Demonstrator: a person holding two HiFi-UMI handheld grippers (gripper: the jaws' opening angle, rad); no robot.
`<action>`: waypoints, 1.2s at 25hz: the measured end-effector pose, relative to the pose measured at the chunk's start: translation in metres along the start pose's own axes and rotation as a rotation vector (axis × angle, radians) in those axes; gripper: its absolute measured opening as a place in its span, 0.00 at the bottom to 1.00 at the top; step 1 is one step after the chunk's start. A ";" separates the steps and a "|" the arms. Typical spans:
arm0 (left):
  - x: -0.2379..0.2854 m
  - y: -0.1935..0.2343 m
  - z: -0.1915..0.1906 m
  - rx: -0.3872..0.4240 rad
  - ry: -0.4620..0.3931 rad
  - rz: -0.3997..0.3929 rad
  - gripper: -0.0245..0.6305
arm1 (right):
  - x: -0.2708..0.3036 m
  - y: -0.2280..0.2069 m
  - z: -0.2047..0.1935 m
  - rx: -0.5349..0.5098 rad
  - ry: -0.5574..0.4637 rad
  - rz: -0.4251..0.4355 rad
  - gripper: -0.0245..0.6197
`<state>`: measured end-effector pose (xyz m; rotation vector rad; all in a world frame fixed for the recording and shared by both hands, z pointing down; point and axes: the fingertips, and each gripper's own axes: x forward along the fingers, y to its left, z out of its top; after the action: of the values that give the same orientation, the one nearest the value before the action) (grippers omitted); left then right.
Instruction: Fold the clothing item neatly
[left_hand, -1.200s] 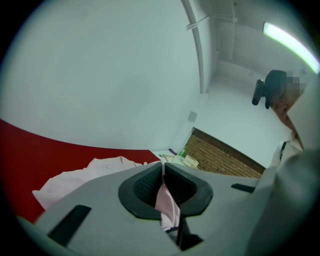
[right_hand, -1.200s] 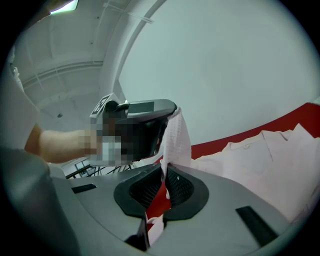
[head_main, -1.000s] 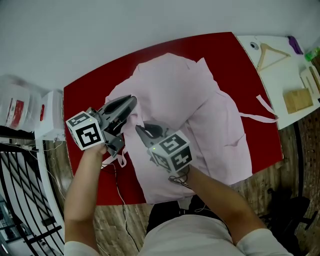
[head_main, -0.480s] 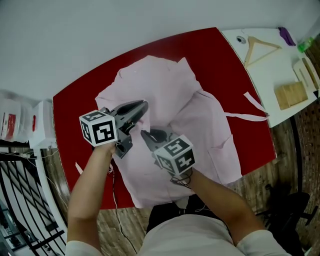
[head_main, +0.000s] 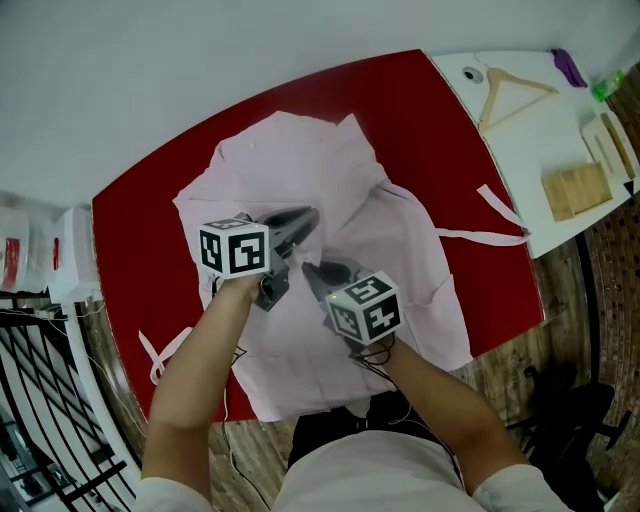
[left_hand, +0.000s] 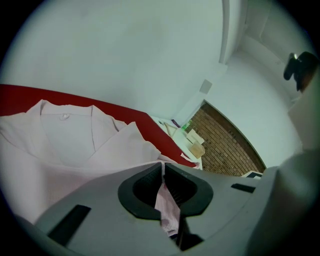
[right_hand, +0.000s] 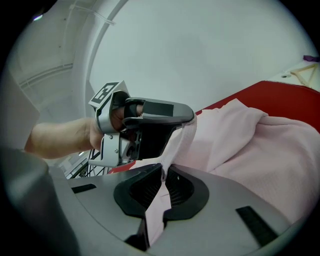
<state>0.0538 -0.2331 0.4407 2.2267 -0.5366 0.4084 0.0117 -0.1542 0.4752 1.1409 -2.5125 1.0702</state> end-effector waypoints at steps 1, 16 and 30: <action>0.005 0.002 -0.002 -0.005 0.006 0.001 0.07 | -0.001 -0.004 -0.002 0.005 0.004 -0.006 0.09; -0.024 0.024 -0.026 0.017 0.094 0.023 0.13 | -0.012 -0.042 -0.030 0.123 0.055 -0.023 0.09; -0.109 0.082 -0.131 0.014 0.395 0.187 0.13 | -0.065 -0.092 -0.041 0.161 0.102 -0.163 0.09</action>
<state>-0.0956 -0.1550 0.5259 2.0404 -0.5283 0.9280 0.1173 -0.1301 0.5266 1.2734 -2.2468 1.2689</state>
